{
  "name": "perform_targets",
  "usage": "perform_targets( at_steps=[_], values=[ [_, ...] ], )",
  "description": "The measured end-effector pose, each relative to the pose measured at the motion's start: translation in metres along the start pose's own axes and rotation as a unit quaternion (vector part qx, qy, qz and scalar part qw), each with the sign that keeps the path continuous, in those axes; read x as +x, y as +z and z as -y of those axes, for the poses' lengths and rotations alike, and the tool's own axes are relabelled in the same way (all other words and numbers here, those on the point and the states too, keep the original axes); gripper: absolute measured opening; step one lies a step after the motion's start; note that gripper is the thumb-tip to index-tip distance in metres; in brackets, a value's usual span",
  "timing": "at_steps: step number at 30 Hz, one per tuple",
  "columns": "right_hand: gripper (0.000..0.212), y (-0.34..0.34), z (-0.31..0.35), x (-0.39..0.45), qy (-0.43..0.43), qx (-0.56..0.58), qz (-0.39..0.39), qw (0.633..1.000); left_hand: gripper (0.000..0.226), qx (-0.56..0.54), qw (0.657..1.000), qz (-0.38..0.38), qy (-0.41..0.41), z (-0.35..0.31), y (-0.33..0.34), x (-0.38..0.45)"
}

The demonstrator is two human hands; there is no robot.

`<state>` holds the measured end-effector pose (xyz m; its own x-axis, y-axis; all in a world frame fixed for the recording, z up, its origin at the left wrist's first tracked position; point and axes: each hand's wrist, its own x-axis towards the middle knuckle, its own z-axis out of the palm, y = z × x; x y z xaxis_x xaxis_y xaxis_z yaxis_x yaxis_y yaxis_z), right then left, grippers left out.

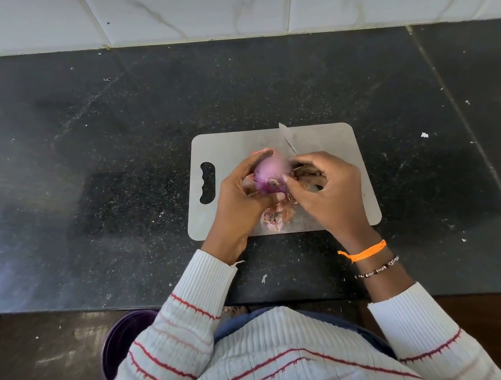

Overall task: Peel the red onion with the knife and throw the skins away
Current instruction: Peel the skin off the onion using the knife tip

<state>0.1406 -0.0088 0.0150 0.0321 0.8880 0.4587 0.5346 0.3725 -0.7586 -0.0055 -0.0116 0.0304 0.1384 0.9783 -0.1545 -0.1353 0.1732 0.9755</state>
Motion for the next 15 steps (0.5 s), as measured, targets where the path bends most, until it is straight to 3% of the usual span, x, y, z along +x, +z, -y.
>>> perform_targets(
  at_steps=[15],
  values=[
    [0.008, 0.0012, -0.0098, 0.0006, -0.007, -0.038, 0.007, 0.999, 0.064, 0.031, 0.999, 0.004, -0.023, 0.005, -0.002, 0.0025]
  ],
)
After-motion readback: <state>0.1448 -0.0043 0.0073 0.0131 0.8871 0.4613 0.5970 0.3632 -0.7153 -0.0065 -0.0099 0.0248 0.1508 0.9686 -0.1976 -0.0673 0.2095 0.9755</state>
